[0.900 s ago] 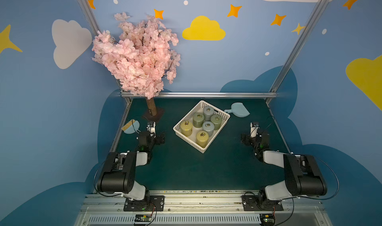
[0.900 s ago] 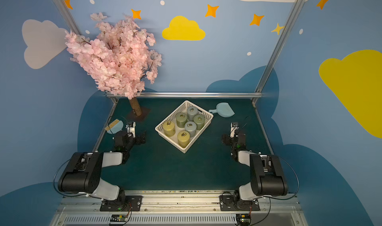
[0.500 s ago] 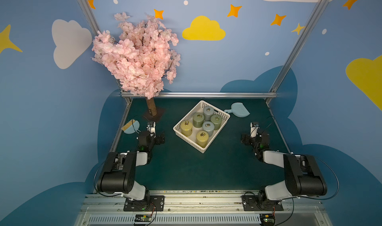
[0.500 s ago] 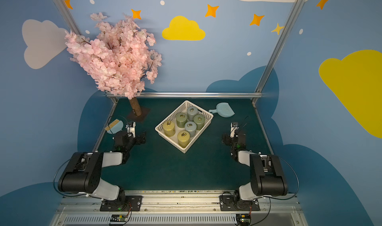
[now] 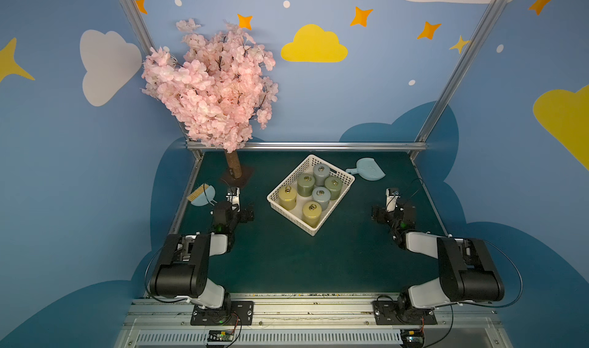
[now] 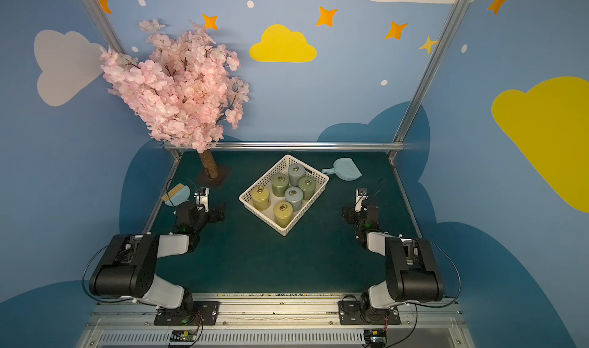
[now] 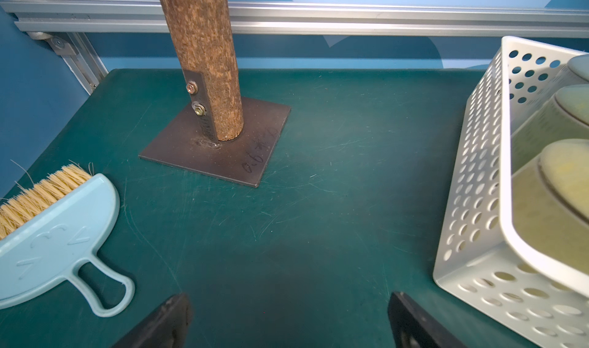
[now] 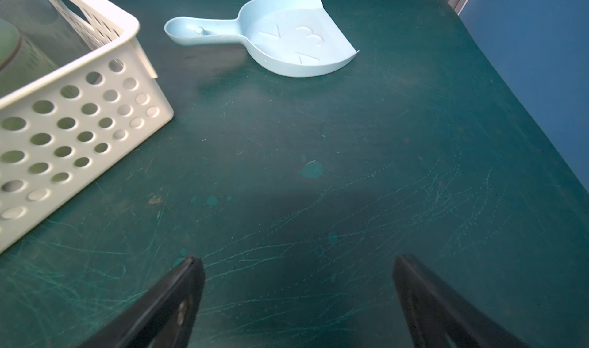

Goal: Take the tea canister out of the basket
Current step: Adjust the basket at the center of the board.

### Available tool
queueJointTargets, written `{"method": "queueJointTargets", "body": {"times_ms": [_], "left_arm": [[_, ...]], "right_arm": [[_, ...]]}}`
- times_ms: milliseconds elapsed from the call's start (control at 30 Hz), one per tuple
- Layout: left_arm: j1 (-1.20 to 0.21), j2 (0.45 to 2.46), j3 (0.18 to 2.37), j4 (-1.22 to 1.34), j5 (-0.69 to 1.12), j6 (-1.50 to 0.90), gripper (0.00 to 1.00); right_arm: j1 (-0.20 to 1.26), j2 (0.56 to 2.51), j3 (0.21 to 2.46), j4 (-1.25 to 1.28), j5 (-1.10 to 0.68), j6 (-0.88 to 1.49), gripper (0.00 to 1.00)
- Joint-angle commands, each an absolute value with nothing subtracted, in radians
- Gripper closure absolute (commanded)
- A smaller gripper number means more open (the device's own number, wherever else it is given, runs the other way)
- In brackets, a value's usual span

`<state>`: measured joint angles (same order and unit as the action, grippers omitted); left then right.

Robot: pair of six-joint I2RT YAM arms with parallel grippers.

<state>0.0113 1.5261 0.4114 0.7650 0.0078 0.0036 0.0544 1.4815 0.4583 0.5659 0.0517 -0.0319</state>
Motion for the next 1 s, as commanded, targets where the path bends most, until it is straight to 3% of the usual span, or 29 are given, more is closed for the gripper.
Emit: {"method": "queueJointTargets", "body": {"times_ms": [0,800,967], "left_arm": [[0.015,1.532,0.412,0.785,0.016,0.009,0.00],[0.014,1.516,0.410,0.784,-0.003,0.003,0.00],[0.013,1.360,0.478,0.523,-0.056,-0.028,0.00]], "right_arm": [[0.057,1.473,0.471,0.594,0.059,-0.037,0.02],[0.058,1.453,0.476,0.578,0.080,-0.022,0.02],[0.058,1.348,0.558,0.365,0.077,-0.022,0.02]]}}
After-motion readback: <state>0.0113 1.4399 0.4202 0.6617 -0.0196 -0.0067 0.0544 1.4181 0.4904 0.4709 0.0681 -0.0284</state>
